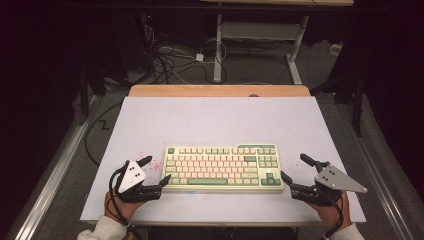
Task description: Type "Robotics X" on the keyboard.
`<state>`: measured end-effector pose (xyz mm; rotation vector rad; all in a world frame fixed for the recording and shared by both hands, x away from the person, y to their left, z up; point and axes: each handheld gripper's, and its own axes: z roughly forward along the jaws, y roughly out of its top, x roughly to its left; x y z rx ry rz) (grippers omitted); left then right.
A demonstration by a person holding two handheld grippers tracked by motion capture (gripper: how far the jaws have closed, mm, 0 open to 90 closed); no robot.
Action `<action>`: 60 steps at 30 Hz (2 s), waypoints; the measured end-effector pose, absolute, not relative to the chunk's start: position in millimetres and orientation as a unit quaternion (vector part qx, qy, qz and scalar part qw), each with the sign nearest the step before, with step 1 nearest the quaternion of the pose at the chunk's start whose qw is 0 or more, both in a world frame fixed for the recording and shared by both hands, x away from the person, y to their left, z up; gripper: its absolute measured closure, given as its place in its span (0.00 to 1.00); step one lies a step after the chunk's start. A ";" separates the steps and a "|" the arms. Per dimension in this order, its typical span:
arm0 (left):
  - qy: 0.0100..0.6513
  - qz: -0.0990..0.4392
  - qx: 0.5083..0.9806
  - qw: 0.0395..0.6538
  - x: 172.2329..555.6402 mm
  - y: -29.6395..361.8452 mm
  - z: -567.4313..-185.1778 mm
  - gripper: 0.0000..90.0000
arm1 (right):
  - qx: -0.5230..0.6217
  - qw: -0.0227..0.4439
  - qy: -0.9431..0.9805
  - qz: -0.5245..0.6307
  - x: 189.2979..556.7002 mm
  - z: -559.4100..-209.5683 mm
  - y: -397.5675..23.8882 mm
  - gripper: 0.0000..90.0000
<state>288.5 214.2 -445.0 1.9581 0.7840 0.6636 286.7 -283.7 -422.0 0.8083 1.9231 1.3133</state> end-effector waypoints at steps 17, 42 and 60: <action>0.314 0.265 0.798 0.440 288.4 213.2 -447.7 0.17 | 0.291 0.316 0.756 0.494 292.3 -416.7 -278.7 0.58; 0.309 0.266 0.806 0.429 292.0 209.0 -449.8 0.18 | 0.269 0.251 0.805 0.465 312.7 -412.2 -249.8 1.00; 0.313 0.258 0.809 0.425 291.6 207.8 -451.1 0.18 | 0.251 0.214 0.842 0.426 328.7 -425.0 -216.9 1.00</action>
